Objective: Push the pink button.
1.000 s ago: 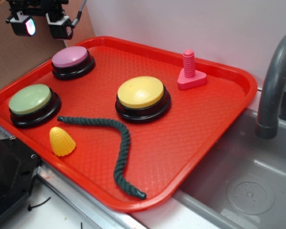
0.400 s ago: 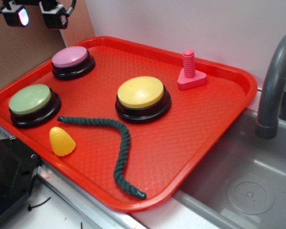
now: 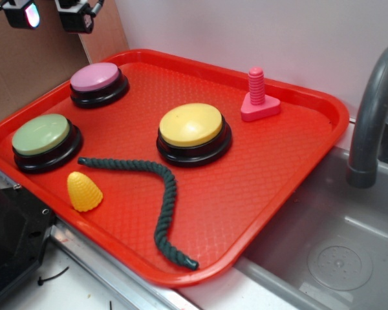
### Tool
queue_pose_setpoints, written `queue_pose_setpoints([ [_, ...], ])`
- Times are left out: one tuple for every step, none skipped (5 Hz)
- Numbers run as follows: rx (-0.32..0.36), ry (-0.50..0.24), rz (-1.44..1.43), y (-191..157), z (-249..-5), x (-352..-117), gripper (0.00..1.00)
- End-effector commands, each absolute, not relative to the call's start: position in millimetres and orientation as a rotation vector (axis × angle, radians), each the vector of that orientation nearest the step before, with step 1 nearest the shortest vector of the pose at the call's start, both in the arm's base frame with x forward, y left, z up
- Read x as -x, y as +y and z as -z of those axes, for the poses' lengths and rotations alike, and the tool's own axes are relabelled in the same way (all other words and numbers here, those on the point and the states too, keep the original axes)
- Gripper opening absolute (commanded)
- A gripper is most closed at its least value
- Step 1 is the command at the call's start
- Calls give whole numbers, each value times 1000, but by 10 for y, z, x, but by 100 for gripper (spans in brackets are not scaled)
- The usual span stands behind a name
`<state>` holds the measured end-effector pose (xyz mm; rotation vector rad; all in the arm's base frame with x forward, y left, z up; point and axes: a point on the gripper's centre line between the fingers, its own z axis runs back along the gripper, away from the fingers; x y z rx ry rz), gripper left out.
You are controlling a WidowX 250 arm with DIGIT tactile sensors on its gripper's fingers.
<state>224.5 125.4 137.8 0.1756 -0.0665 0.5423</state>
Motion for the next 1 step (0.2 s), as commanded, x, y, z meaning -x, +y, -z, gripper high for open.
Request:
queue_pose_setpoints([
  [-139, -165, -515, 1182, -1691, -2189, 100],
])
